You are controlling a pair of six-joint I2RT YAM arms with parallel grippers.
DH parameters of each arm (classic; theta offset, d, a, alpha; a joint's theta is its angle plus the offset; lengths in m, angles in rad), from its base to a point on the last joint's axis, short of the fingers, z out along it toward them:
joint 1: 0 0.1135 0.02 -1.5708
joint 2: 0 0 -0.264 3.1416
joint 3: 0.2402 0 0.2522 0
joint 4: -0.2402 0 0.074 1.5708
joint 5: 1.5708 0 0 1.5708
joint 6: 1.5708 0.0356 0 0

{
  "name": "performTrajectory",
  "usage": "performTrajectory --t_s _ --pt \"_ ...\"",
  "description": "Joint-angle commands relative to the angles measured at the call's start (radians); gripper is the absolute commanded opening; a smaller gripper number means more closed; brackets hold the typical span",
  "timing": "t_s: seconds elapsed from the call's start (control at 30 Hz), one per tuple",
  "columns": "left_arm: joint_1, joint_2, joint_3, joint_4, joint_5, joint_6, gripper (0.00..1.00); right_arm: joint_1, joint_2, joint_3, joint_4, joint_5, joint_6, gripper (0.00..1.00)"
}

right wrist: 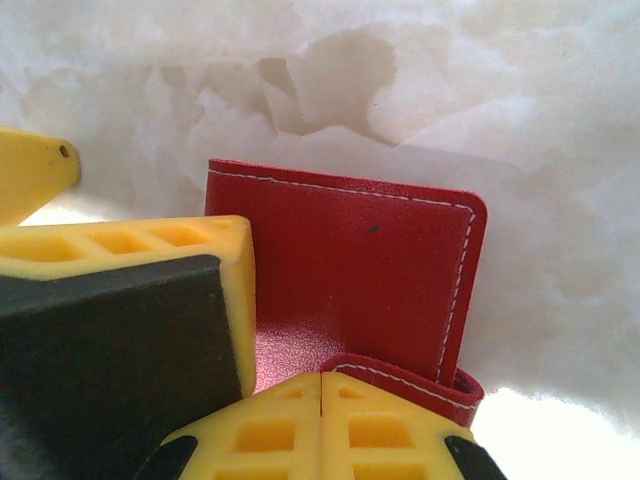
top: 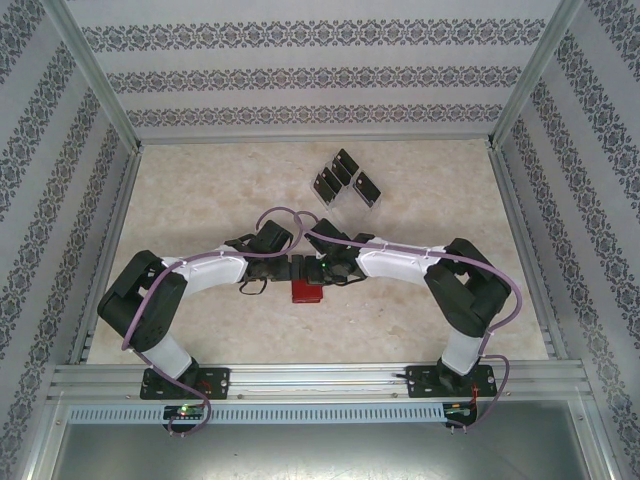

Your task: Put the credit cards into the card holder

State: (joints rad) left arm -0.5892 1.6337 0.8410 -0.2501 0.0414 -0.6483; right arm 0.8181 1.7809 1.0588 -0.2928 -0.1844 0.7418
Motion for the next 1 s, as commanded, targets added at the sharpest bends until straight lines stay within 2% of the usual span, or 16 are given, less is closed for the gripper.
performTrajectory --t_s 0.0,0.27,0.53,0.77,0.97 --pt "-0.011 0.045 -0.038 0.028 0.038 -0.013 1.00 0.001 0.032 -0.025 0.031 -0.033 0.020 0.00" --pt "-0.011 0.039 -0.034 0.024 0.029 -0.019 1.00 0.002 0.010 -0.036 0.044 -0.037 0.033 0.00" --pt "-0.001 -0.011 0.039 -0.075 -0.046 -0.021 1.00 0.000 0.009 -0.051 0.048 -0.030 0.035 0.00" --pt "0.026 -0.037 0.074 -0.118 -0.055 -0.023 1.00 -0.005 0.007 -0.059 0.049 -0.030 0.034 0.00" --pt "0.041 -0.043 0.052 -0.090 -0.034 -0.016 1.00 -0.007 0.005 -0.059 0.047 -0.031 0.033 0.00"
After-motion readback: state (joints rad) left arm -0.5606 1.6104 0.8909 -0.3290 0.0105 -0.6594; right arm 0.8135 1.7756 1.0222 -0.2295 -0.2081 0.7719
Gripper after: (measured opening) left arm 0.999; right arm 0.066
